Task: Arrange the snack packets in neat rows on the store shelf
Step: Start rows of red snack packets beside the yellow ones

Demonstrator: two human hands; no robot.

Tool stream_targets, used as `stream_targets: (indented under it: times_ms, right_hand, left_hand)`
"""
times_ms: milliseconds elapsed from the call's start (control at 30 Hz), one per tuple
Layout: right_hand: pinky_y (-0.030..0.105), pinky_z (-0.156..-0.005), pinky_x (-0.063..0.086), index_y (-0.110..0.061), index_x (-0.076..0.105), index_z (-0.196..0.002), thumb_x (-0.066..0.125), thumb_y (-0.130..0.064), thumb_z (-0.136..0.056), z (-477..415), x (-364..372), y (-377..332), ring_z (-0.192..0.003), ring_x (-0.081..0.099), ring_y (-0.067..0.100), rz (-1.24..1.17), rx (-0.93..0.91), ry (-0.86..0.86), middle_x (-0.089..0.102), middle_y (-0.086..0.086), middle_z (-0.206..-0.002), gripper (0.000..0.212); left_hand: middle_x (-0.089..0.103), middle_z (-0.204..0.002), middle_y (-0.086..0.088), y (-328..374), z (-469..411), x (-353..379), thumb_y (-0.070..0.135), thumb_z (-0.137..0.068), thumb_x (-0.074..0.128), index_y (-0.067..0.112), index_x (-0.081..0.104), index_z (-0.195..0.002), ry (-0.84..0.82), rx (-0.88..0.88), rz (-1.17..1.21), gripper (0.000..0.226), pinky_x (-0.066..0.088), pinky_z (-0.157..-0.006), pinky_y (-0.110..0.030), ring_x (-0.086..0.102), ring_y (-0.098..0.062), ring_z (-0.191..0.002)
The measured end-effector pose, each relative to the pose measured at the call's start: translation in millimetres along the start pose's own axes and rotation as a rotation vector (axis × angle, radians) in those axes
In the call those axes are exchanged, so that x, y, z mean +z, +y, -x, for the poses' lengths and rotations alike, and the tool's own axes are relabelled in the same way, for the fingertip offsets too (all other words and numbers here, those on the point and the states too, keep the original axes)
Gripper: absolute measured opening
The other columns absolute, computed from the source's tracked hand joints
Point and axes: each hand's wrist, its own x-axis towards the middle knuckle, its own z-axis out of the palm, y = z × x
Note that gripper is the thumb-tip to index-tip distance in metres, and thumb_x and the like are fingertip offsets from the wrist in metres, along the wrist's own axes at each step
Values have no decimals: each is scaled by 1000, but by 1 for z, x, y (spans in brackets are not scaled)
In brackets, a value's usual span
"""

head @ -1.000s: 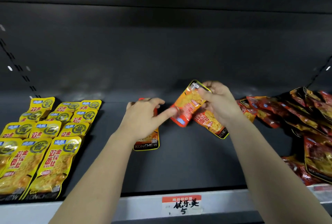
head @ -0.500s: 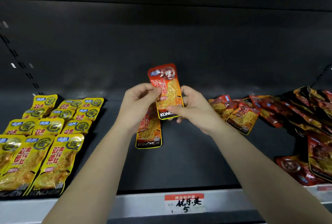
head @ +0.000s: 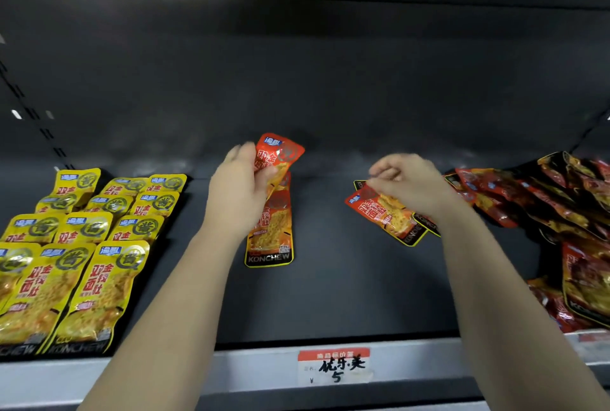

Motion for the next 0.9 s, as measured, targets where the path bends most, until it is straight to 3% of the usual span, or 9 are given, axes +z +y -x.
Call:
stream_targets:
  times_ms: [100, 167, 267, 400, 533, 667, 800, 900]
  right_hand:
    - [26, -77, 48, -19, 70, -106, 82, -30, -74, 1, -11, 9, -85, 63, 11, 78, 123, -99, 66, -6, -90, 36]
    - [31, -82, 49, -19, 67, -112, 87, -28, -68, 4, -9, 7, -91, 63, 15, 97, 154, -148, 63, -4, -97, 49]
    - [30, -82, 44, -22, 61, -119, 88, -25, -66, 7, -5, -1, -97, 58, 17, 191, 130, -189, 55, -5, -102, 60]
    - [39, -94, 49, -20, 53, -131, 89, -26, -67, 8, -1, -5, -109, 59, 24, 245, 164, -225, 57, -1, -116, 73]
    - [34, -92, 49, -12, 58, -127, 89, -18, -65, 5, 0, -4, -109, 62, 21, 118, 144, -172, 64, 3, -116, 69]
    - [32, -78, 54, -17, 63, -103, 86, -13, -69, 4, 1, -4, -87, 70, 14, -88, 103, -73, 73, -2, -95, 41]
    - [33, -71, 54, -15, 56, -118, 74, -9, -84, -1, 9, -9, -89, 71, 20, -439, 108, -83, 72, 3, -101, 39]
    - [41, -83, 56, -9, 51, -130, 64, -7, -91, -7, 18, -17, -98, 69, 24, -560, 163, -127, 70, 8, -111, 42]
  left_hand:
    - [64, -107, -10, 2, 0, -4, 22, -88, 67, 8, 52, -121, 32, -14, -15, 38, 42, -80, -39, 59, -32, -97]
    - [66, -109, -10, 0, 1, -6, 24, -87, 68, 9, 56, -122, 81, 29, -40, 40, 44, -88, -46, 61, -33, -98]
    - [66, -113, -9, -3, 1, -5, 27, -91, 64, 11, 59, -125, 128, 82, -130, 38, 32, -87, -39, 61, -33, -97]
    - [65, -105, -5, -4, 2, -3, 28, -92, 61, 17, 59, -128, 118, 113, -191, 37, 21, -81, -32, 60, -30, -90]
    - [64, -98, 0, -2, 2, -3, 28, -90, 63, 24, 61, -123, 108, 142, -251, 34, 22, -81, -34, 59, -27, -95]
    - [64, -102, -1, 1, 2, -6, 27, -92, 60, 23, 60, -119, 51, 142, -337, 27, 22, -83, -37, 56, -28, -100]
    - [62, -107, -4, 8, -3, -12, 24, -94, 56, 17, 56, -118, -7, 165, -411, 25, 21, -84, -39, 53, -30, -103]
    - [62, -109, -6, 12, -9, -19, 25, -95, 52, 17, 54, -120, -29, 154, -443, 27, 21, -85, -39, 52, -31, -104]
